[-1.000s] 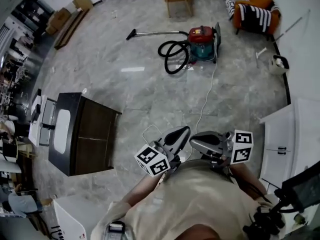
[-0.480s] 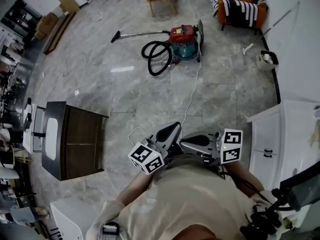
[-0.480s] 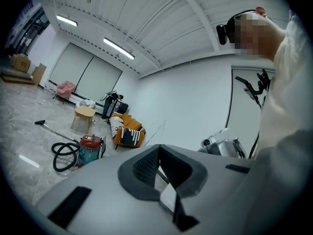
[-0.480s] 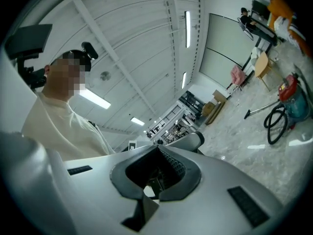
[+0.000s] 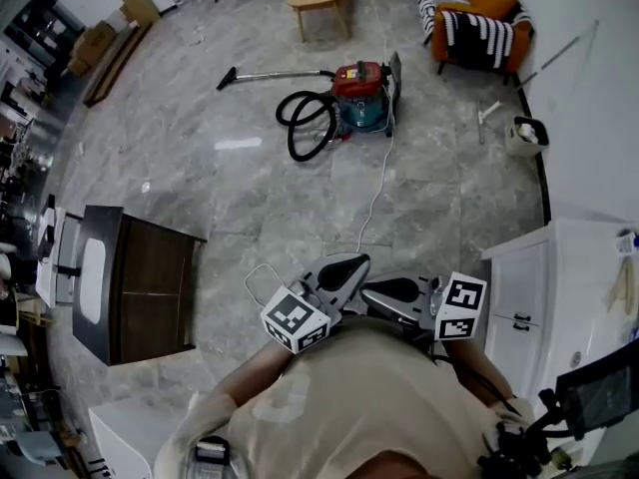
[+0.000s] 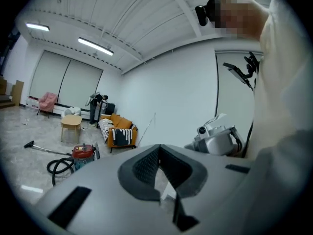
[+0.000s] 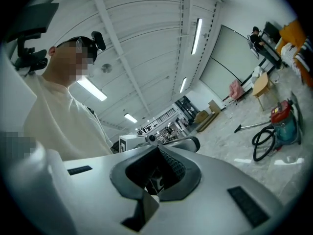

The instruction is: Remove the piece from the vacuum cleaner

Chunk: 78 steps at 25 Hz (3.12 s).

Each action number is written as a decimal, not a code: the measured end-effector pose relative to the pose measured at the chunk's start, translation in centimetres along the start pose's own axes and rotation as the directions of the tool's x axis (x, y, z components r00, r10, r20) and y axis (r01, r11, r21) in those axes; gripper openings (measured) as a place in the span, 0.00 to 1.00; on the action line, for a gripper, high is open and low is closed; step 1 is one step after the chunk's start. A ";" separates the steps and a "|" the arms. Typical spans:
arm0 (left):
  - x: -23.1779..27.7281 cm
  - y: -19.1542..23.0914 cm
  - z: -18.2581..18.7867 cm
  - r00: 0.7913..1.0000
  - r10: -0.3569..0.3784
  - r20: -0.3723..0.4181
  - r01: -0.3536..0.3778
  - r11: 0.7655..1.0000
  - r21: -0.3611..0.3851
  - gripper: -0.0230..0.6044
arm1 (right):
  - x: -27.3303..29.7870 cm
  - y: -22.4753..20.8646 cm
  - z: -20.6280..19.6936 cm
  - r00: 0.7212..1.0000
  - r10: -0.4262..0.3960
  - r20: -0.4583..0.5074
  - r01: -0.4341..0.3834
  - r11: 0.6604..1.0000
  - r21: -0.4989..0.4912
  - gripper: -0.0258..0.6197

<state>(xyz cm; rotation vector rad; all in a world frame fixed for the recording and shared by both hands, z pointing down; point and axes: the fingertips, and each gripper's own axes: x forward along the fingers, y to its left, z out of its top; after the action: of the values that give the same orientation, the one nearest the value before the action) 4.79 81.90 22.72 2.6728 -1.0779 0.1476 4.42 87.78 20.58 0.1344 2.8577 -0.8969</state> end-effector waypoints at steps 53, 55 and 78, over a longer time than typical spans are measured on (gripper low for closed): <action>-3.8 38.5 11.2 0.980 -0.107 0.171 0.113 0.993 -0.026 0.04 | 28.7 -26.0 15.1 0.950 -0.294 -0.104 0.257 0.927 -0.273 0.04; -1.6 38.9 11.0 0.990 -0.090 0.109 0.096 0.994 -0.050 0.04 | 27.2 -27.5 15.9 0.957 -0.272 -0.104 0.239 0.938 -0.251 0.04; 22.3 40.5 17.6 0.999 0.004 0.034 -0.008 0.993 0.115 0.04 | 10.2 -41.3 27.3 0.960 -0.249 -0.124 0.200 0.928 -0.315 0.04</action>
<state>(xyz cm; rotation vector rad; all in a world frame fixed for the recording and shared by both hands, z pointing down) -7.29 34.17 17.94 2.7840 -1.1202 0.1720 -7.92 38.81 19.91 -0.1675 3.1685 -0.4898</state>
